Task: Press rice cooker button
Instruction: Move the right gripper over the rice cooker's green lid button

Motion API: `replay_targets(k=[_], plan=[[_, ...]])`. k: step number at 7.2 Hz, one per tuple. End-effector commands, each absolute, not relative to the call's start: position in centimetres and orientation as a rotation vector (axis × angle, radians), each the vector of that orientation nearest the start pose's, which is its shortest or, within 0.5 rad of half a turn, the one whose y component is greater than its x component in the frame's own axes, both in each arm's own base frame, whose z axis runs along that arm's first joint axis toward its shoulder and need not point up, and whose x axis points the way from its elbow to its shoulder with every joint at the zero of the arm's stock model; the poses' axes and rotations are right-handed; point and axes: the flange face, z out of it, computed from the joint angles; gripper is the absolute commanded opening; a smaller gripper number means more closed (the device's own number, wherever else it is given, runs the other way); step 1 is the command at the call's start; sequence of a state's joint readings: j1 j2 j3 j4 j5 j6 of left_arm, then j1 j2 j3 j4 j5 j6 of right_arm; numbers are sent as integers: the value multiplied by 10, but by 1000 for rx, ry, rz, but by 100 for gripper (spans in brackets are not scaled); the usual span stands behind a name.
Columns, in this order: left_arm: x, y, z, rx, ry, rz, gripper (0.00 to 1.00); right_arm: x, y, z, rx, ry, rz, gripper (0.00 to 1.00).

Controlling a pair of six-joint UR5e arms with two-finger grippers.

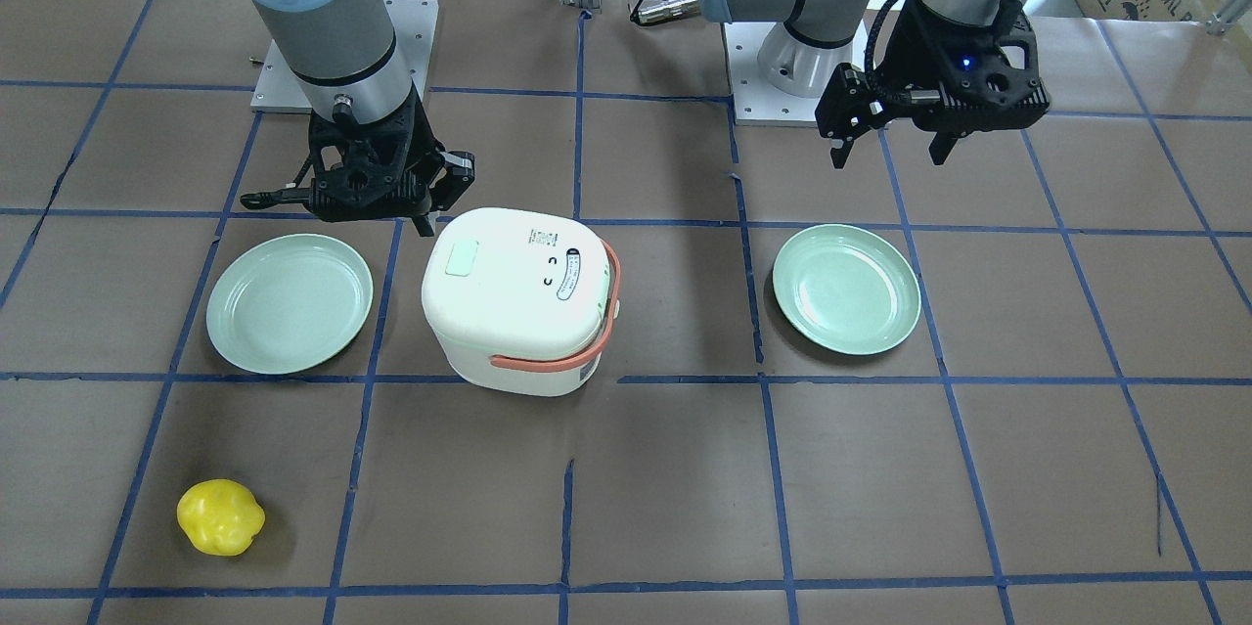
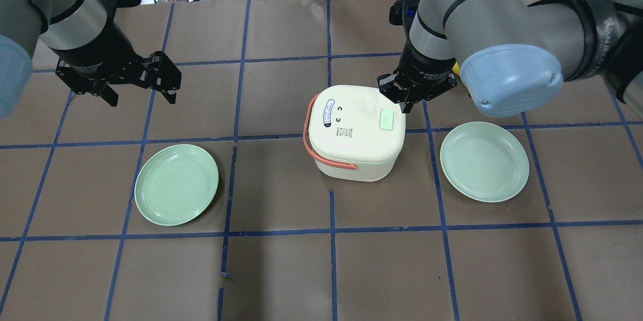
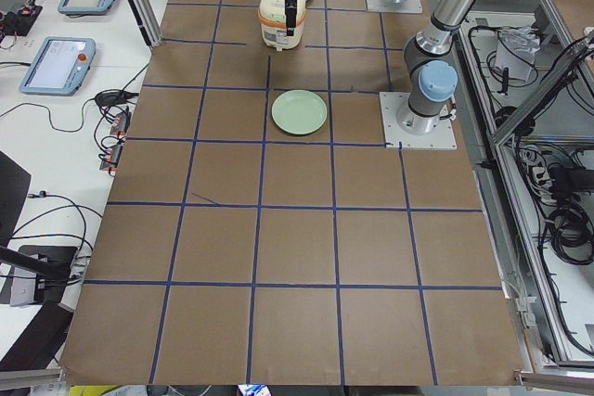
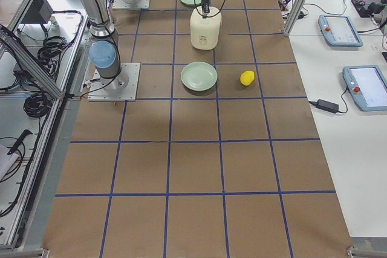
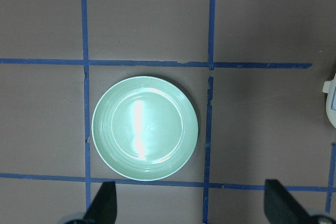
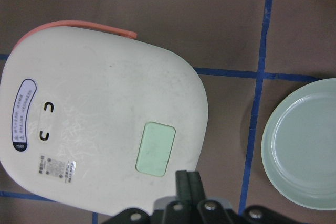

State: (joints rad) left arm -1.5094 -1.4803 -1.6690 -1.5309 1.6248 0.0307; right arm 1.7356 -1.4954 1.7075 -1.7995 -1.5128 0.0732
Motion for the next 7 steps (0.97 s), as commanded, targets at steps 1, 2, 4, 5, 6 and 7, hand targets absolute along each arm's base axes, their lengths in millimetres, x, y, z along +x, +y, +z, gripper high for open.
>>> replay_targets(k=[1, 2, 4, 5, 6, 7], plan=[[-100, -464, 487, -49, 3086, -46, 100, 235, -495, 399, -184, 3102, -7, 6], [-100, -464, 487, -49, 3084, -46, 100, 238, -499, 393, -188, 3100, -2, 6], [-100, -464, 487, -49, 3086, -46, 100, 241, -502, 383, -197, 3096, 15, 6], [-100, -464, 487, -49, 3084, -46, 100, 241, -504, 379, -197, 3097, 25, 6], [-100, -464, 487, -49, 3086, -46, 100, 242, -504, 378, -199, 3094, 30, 6], [-100, -464, 487, -49, 3086, -46, 100, 243, -506, 374, -201, 3095, 40, 6]])
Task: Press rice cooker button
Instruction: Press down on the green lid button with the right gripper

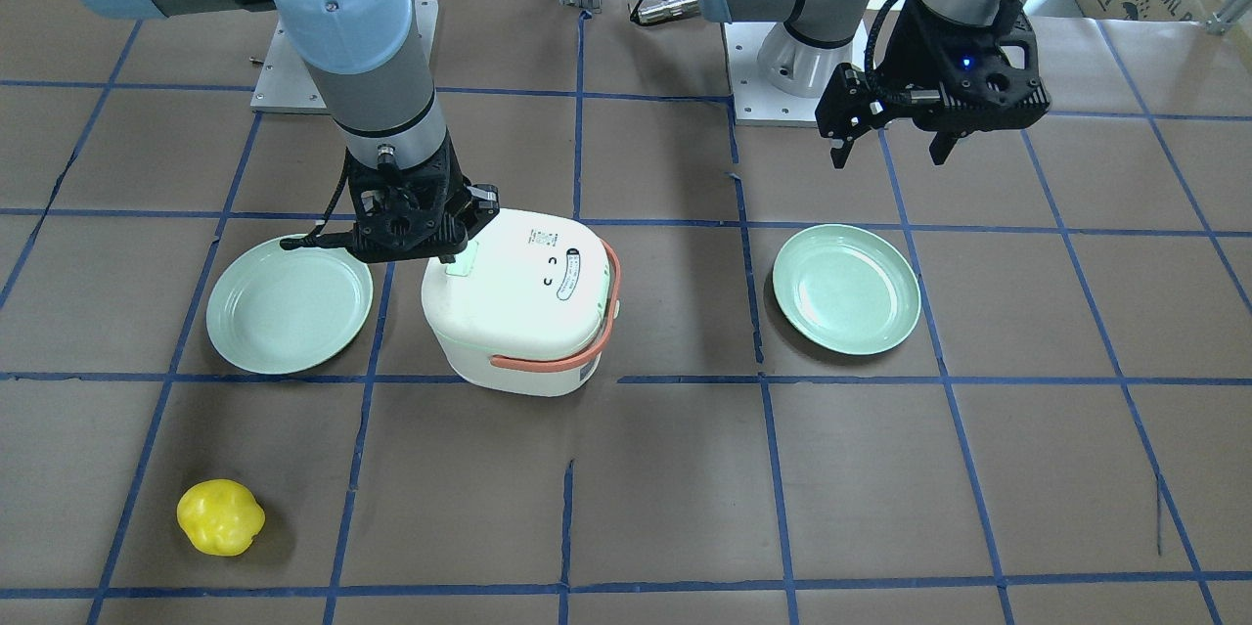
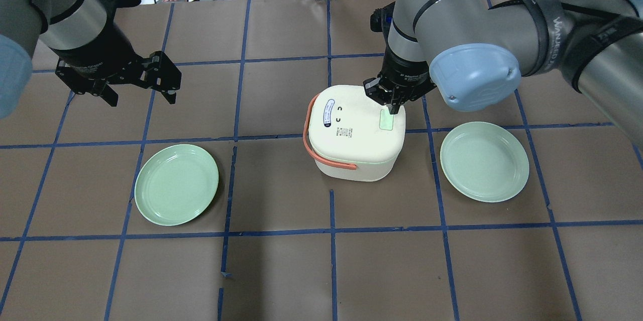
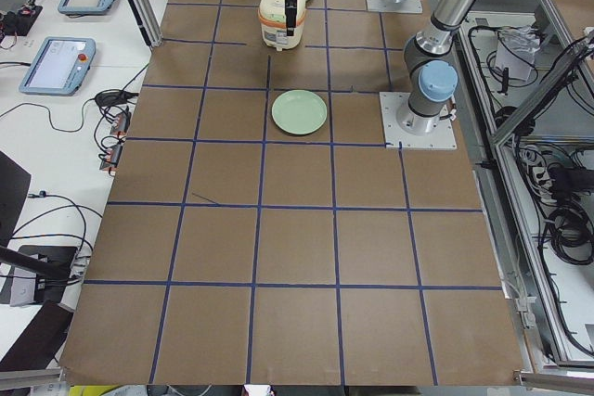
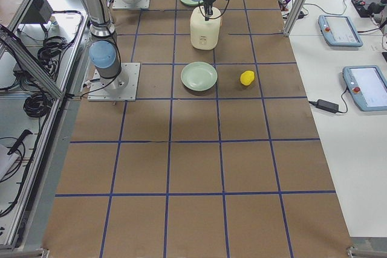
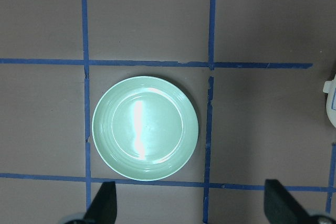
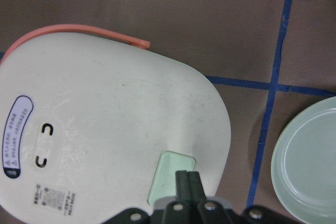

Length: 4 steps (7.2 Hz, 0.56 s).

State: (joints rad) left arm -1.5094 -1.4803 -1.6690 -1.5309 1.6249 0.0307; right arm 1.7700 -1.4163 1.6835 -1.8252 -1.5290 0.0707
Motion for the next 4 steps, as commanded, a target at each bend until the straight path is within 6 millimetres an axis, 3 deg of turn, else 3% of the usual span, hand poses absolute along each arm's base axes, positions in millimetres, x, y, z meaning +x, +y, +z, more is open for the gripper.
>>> replay_targets(k=[1, 4], plan=[[-100, -464, 487, -49, 3086, -46, 100, 250, -503, 375, -223, 3098, 37, 6], [-100, -464, 487, -49, 3086, -46, 100, 256, -505, 369, -240, 3100, 34, 6]])
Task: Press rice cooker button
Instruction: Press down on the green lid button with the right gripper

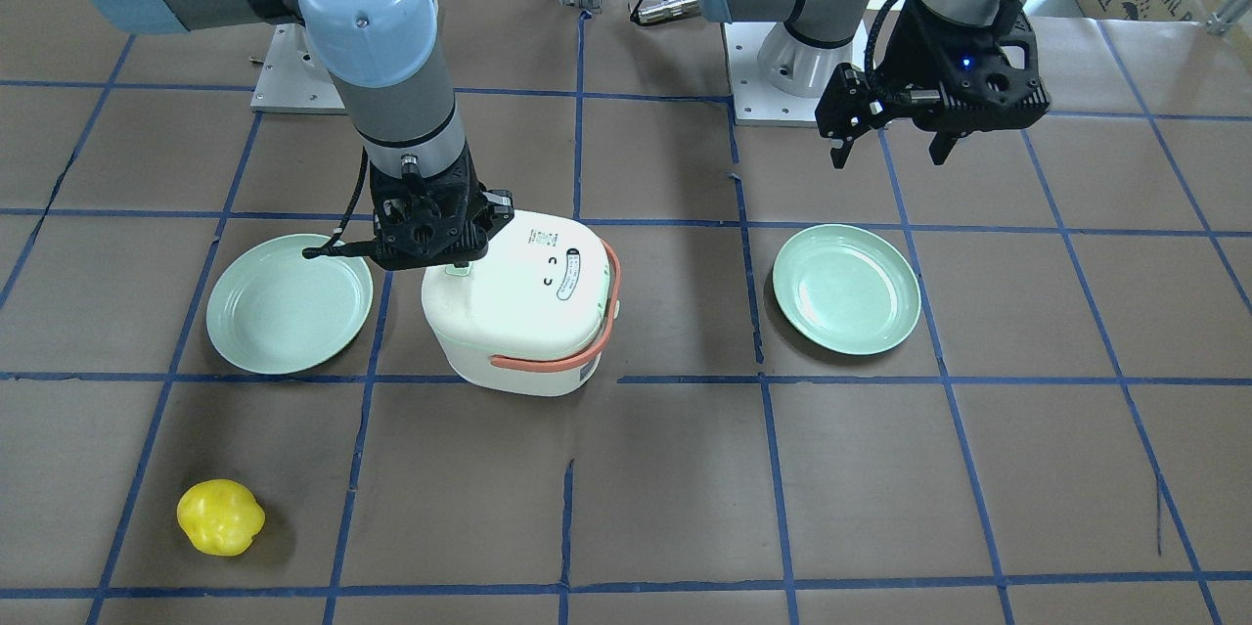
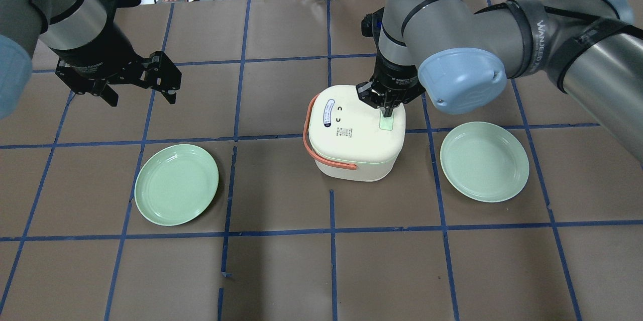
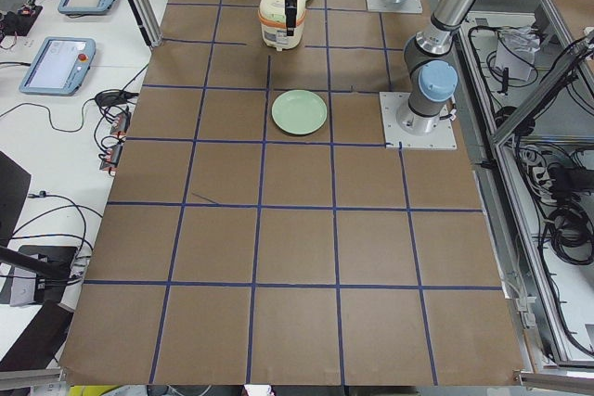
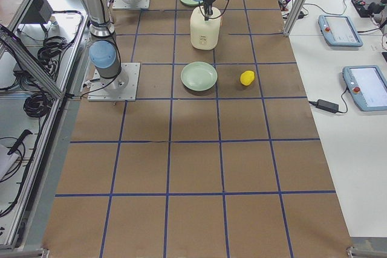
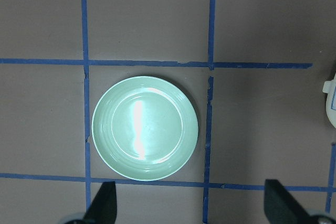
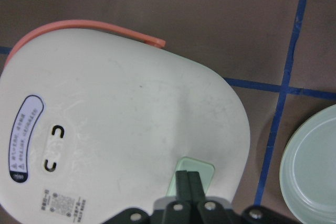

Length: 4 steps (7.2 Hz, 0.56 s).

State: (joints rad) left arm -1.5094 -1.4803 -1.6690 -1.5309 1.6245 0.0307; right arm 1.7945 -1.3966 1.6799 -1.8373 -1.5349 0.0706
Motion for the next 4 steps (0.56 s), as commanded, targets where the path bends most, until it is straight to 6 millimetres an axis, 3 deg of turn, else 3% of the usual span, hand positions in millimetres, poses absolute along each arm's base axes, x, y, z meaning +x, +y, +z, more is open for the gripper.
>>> replay_targets(k=[1, 4], plan=[[-100, -464, 487, -49, 3086, -46, 100, 256, -505, 368, -242, 3100, 39, 6], [-100, -464, 487, -49, 3086, -46, 100, 257, -509, 361, -242, 3100, 41, 6]])
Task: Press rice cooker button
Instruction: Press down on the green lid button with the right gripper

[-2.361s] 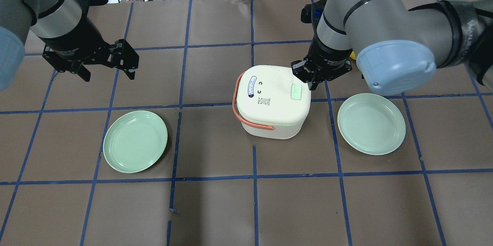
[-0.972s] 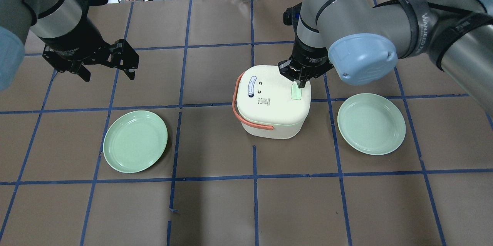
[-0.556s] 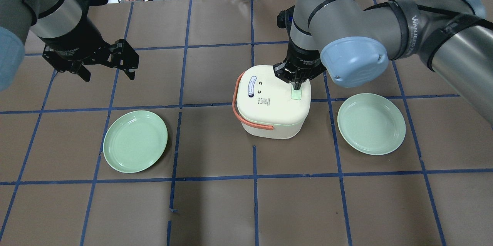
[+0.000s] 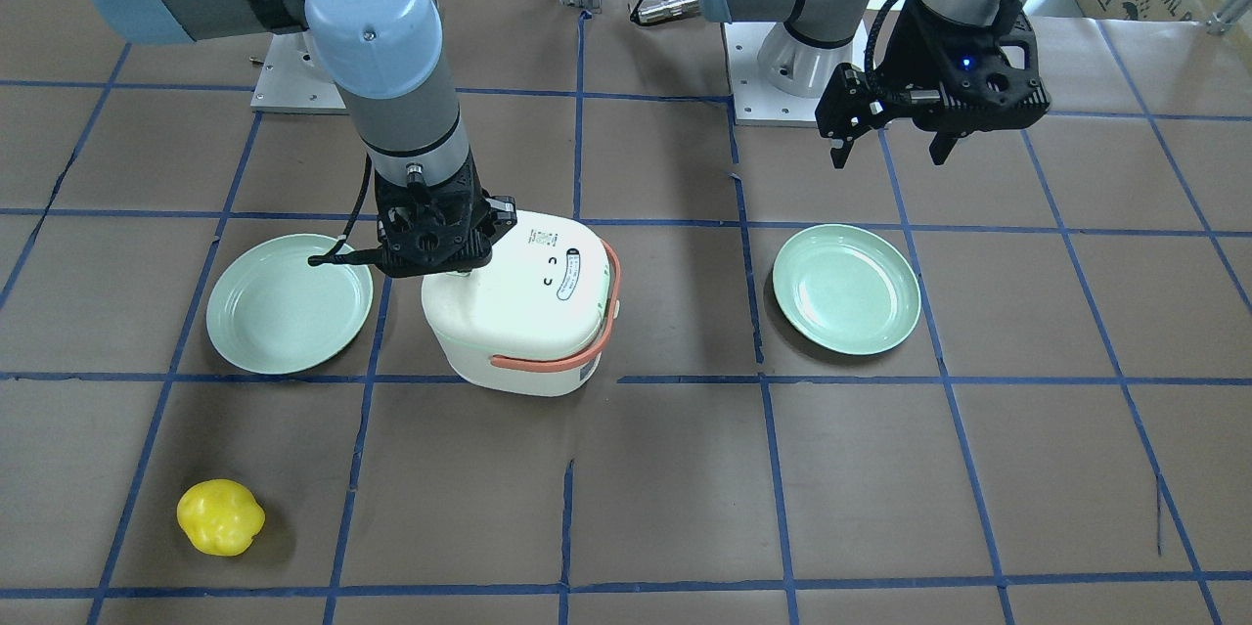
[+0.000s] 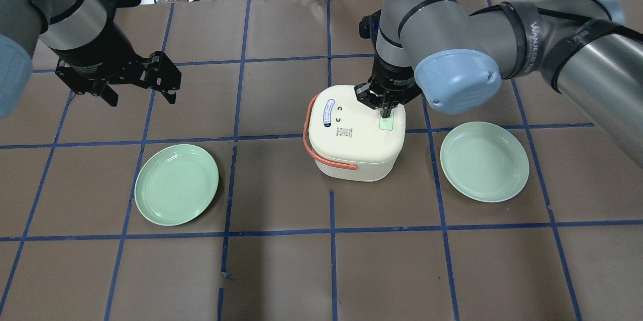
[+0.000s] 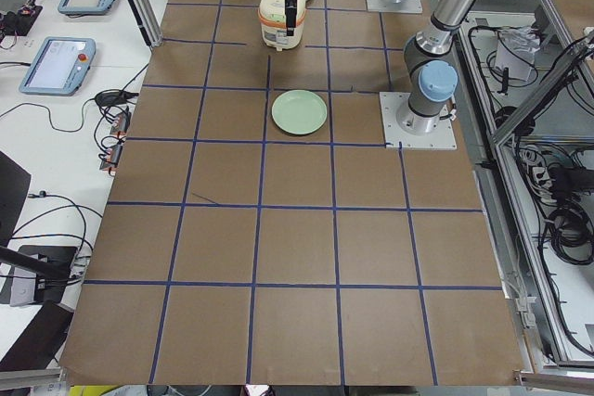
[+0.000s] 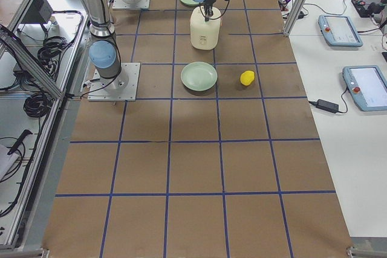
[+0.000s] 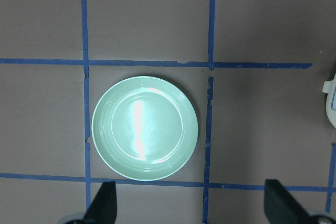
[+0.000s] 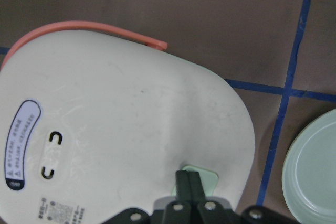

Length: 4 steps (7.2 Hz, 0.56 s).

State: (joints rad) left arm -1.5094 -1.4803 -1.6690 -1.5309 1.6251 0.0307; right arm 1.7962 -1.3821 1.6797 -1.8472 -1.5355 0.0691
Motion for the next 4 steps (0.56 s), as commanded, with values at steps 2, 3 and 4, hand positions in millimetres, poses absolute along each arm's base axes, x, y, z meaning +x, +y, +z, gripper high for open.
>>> replay_targets(k=[2, 3, 4], plan=[[-100, -464, 487, -49, 3086, -46, 100, 257, -510, 360, -240, 3099, 41, 6], [-100, -464, 487, -49, 3084, -46, 100, 257, -511, 361, -240, 3100, 41, 6], [-100, -464, 487, -49, 3086, -46, 100, 257, -511, 363, -242, 3100, 36, 6]])
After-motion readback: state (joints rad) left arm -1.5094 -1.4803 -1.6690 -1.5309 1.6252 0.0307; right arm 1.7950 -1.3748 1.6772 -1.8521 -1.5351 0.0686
